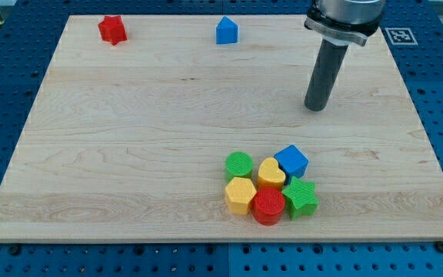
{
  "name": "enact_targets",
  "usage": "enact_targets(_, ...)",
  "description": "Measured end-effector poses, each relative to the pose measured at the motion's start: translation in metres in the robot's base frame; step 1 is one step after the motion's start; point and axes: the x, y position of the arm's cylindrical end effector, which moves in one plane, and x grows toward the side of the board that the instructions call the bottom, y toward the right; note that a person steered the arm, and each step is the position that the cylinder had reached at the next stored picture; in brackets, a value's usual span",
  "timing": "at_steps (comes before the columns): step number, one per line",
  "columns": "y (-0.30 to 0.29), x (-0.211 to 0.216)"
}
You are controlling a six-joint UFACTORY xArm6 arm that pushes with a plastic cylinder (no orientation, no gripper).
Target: Push the blue cube into the yellow heart
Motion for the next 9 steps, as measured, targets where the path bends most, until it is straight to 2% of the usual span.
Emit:
enact_targets(3,0.000,-0.078)
enact_targets(6,0.000,-0.090)
enact_targets(9,-0.001,-0.180)
